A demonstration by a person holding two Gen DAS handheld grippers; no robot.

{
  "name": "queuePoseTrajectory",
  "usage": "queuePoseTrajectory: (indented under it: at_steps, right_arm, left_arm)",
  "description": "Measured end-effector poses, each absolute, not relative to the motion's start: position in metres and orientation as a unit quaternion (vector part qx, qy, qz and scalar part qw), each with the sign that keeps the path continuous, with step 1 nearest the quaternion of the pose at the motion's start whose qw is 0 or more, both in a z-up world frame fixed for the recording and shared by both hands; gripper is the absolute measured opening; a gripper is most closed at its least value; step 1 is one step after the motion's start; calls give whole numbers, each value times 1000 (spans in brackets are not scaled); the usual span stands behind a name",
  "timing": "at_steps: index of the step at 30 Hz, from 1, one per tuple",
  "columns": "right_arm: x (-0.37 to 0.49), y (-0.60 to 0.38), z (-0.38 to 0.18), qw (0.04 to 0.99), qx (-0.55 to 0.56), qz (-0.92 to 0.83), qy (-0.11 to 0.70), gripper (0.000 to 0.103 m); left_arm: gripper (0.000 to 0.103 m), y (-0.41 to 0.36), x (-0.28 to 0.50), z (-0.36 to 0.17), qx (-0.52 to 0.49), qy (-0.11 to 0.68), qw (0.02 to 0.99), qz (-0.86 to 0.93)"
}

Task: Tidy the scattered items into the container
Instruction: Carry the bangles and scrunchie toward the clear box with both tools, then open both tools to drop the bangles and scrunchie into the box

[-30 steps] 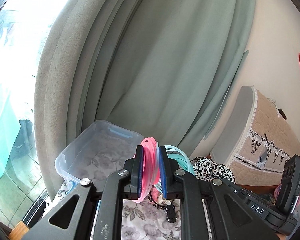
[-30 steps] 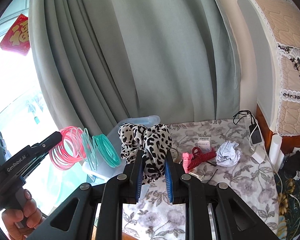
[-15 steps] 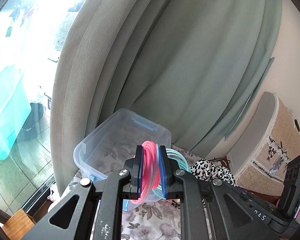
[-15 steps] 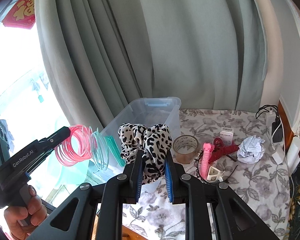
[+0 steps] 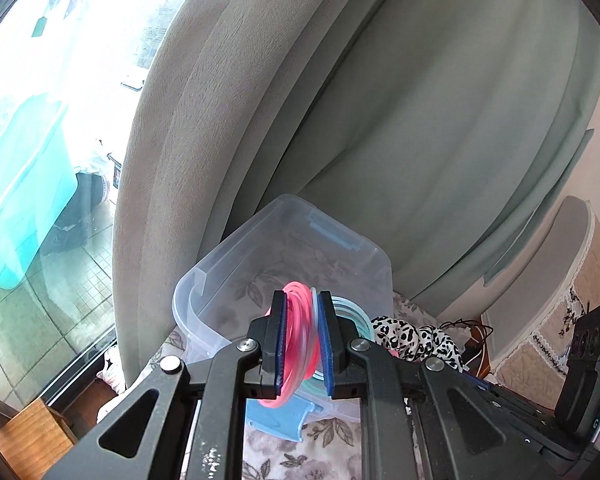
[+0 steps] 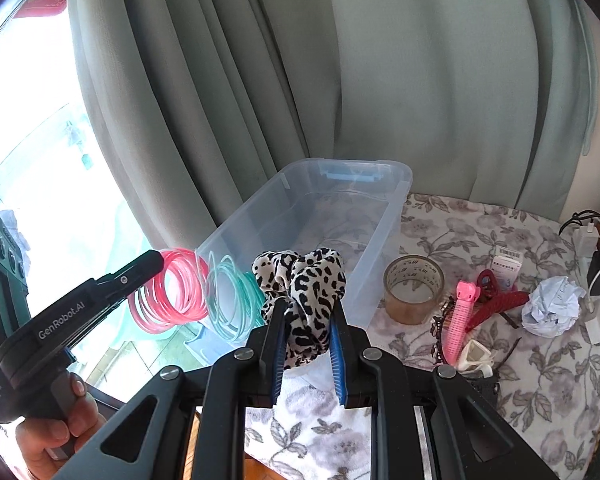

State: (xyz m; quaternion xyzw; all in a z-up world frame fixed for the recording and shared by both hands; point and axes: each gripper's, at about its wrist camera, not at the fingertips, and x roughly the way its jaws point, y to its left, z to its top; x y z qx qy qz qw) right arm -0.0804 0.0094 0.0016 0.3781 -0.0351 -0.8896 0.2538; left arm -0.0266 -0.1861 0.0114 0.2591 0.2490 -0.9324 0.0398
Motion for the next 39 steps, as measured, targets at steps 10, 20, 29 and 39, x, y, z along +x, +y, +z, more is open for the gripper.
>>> queuePoseTrajectory:
  at_steps: [10, 20, 29, 39]
  right_arm:
    - [-109, -13, -22, 266, 406, -874, -26, 21]
    - [-123, -18, -39, 269, 422, -866, -28, 21]
    - [-129, -19, -43, 273, 426, -862, -32, 21]
    - [-136, -24, -45, 275, 425, -862, -31, 21]
  left_arm:
    - [15, -191, -47, -7, 269, 248, 43, -930]
    - [15, -186, -62, -16, 277, 236, 35, -931]
    - [13, -187, -77, -33, 302, 239, 37, -922]
    - [13, -185, -82, -47, 319, 240, 39, -916]
